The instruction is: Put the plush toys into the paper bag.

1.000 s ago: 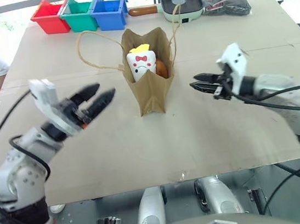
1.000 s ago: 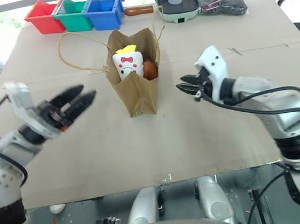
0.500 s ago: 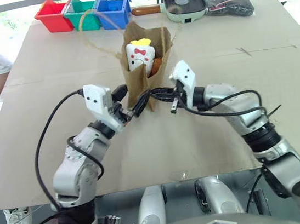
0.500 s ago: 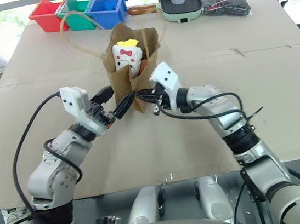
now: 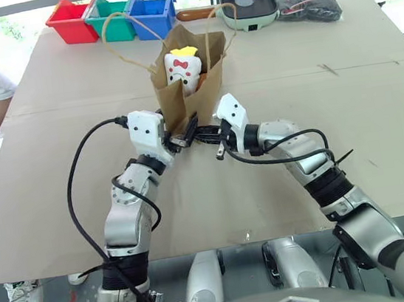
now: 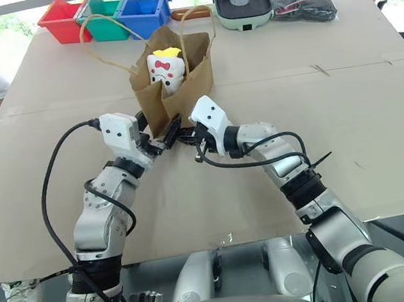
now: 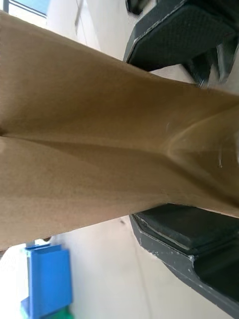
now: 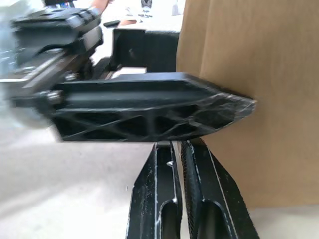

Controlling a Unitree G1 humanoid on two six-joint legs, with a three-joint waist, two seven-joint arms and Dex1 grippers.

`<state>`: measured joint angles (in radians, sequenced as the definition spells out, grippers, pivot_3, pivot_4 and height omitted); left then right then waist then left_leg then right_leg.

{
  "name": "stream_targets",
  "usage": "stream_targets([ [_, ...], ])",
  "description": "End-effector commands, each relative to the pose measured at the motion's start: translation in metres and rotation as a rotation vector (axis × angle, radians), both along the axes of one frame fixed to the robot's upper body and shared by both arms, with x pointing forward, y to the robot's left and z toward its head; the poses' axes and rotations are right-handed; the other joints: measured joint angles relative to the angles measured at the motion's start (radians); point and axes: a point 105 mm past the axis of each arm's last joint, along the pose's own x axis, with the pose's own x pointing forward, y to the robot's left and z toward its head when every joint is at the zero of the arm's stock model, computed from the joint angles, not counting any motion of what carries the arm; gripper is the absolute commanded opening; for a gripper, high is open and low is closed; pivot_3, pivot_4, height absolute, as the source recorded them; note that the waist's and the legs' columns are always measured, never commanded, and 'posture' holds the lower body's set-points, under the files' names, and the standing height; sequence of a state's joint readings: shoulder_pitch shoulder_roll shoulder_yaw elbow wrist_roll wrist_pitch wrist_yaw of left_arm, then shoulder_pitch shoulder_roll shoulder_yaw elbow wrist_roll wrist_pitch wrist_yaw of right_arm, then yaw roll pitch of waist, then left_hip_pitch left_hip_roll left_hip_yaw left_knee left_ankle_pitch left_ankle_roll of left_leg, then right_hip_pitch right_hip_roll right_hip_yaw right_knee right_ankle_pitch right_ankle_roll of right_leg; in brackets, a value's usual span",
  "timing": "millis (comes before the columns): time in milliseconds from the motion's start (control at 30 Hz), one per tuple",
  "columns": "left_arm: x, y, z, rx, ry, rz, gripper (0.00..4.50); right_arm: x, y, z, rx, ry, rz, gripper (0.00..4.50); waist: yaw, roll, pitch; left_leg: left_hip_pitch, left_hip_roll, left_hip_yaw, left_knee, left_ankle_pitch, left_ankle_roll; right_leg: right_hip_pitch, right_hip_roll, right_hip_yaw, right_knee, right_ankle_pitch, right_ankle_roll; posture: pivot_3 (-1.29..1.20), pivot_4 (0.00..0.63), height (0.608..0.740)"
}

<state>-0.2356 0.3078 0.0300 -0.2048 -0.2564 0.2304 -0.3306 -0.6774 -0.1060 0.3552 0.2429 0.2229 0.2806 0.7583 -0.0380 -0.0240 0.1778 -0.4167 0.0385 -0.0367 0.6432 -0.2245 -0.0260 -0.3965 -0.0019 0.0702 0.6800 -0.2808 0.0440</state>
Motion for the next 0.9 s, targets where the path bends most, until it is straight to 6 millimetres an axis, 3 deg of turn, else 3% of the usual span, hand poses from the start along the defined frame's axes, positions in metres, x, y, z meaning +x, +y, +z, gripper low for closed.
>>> stream_targets([
  [33, 0.0, -0.006, 0.01, -0.02, -0.071, -0.027, 2.82, -0.007, 0.004, 0.012, 0.032, -0.06, 0.026, 0.0, 0.0, 0.0, 0.0, 0.0, 0.0, 0.0, 0.0, 0.0, 0.0, 0.0, 0.0, 0.0, 0.0, 0.0, 0.0, 0.0, 0.15, 0.74],
  [167, -0.004, -0.007, 0.009, -0.049, -0.086, -0.07, 1.09, -0.017, -0.003, 0.014, 0.019, -0.117, 0.02, 0.0, 0.001, 0.0, 0.0, 0.0, 0.0, 0.0, 0.0, 0.0, 0.0, 0.0, 0.0, 0.0, 0.0, 0.0, 0.0, 0.0, 0.15, 0.74],
  [267, -0.006, 0.0, 0.016, -0.069, -0.115, -0.134, 0.01, -0.033, -0.02, 0.021, 0.023, -0.13, 0.069, 0.0, 0.003, 0.0, 0.0, 0.0, 0.0, 0.0, 0.0, 0.0, 0.0, 0.0, 0.0, 0.0, 0.0, 0.0, 0.0, 0.0, 0.15, 0.74],
  [300, -0.007, 0.004, 0.02, -0.061, -0.133, -0.167, 0.0, -0.04, -0.028, 0.025, 0.031, -0.127, 0.077, 0.56, 0.003, 0.0, 0.0, 0.0, 0.0, 0.0, 0.0, 0.0, 0.0, 0.0, 0.0, 0.0, 0.0, 0.0, 0.0, 0.0, 0.15, 0.74],
  [367, -0.009, 0.008, 0.031, -0.019, -0.161, -0.32, 0.0, -0.053, -0.053, 0.038, 0.052, -0.123, 0.068, 1.23, 0.008, 0.0, 0.0, 0.0, 0.0, -0.001, 0.0, 0.0, 0.0, 0.0, 0.0, -0.001, 0.0, 0.0, 0.0, 0.0, 0.15, 0.74],
  [500, -0.02, 0.008, 0.042, 0.138, -0.169, -0.672, 0.0, -0.081, -0.096, 0.054, 0.059, -0.094, 0.03, 3.32, 0.006, 0.0, 0.0, -0.001, 0.0, -0.001, 0.001, 0.0, 0.0, 0.0, 0.0, -0.002, -0.001, 0.0, 0.0, 0.0, 0.15, 0.74],
  [567, -0.013, 0.013, 0.044, 0.22, -0.138, -0.793, 0.0, -0.093, -0.116, 0.057, 0.028, -0.087, -0.011, 3.99, 0.019, 0.0, 0.0, -0.001, -0.001, -0.002, 0.001, 0.0, 0.0, 0.001, 0.0, -0.003, -0.001, 0.0, 0.0, 0.0, 0.15, 0.74],
  [733, 0.011, 0.014, 0.032, 0.381, -0.099, -0.879, 0.0, -0.095, -0.142, 0.053, -0.031, -0.082, -0.18, 3.99, 0.014, 0.001, 0.0, 0.0, 0.0, 0.0, 0.001, 0.0, 0.0, 0.001, 0.001, -0.001, -0.001, -0.001, 0.0, 0.0, 0.15, 0.74],
  [900, 0.012, 0.009, 0.016, 0.434, -0.071, -0.981, 0.0, -0.101, -0.142, 0.046, -0.045, -0.071, -0.25, 3.99, 0.001, 0.0, 0.0, -0.001, 0.0, -0.001, 0.001, 0.0, 0.0, 0.001, 0.002, -0.001, -0.001, -0.001, 0.0, 0.0, 0.15, 0.74],
])
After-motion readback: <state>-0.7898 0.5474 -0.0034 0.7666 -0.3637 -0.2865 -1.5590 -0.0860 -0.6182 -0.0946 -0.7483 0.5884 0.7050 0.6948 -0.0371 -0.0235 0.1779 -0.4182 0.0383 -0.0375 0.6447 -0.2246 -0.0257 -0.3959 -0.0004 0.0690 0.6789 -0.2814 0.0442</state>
